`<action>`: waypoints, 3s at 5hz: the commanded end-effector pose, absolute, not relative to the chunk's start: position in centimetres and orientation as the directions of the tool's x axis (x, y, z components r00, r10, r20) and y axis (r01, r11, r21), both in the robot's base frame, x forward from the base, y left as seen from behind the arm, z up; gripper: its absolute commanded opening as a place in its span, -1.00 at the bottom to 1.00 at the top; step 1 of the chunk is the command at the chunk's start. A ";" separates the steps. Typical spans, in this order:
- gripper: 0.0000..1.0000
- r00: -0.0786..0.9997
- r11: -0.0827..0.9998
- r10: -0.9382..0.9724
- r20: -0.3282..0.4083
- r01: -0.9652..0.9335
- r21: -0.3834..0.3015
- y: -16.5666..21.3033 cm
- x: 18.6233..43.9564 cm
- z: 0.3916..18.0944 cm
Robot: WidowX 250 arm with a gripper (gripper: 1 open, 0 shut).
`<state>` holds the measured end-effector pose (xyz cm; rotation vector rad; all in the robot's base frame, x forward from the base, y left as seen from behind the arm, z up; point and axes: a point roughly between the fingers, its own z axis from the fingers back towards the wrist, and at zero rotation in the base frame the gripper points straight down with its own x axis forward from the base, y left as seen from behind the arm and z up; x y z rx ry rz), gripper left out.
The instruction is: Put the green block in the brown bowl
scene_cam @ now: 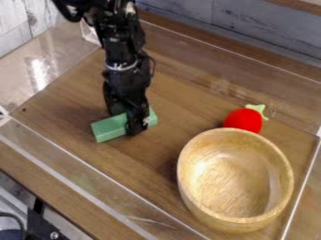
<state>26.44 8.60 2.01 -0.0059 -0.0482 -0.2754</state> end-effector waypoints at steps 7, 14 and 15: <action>1.00 0.958 0.953 -0.285 0.044 0.288 -0.096 9.4 24.5 3.3; -1.00 0.960 0.968 -0.252 0.119 0.248 0.046 -10.6 23.4 6.9; -1.00 0.939 0.953 -0.301 0.167 0.302 0.022 -10.4 23.6 6.2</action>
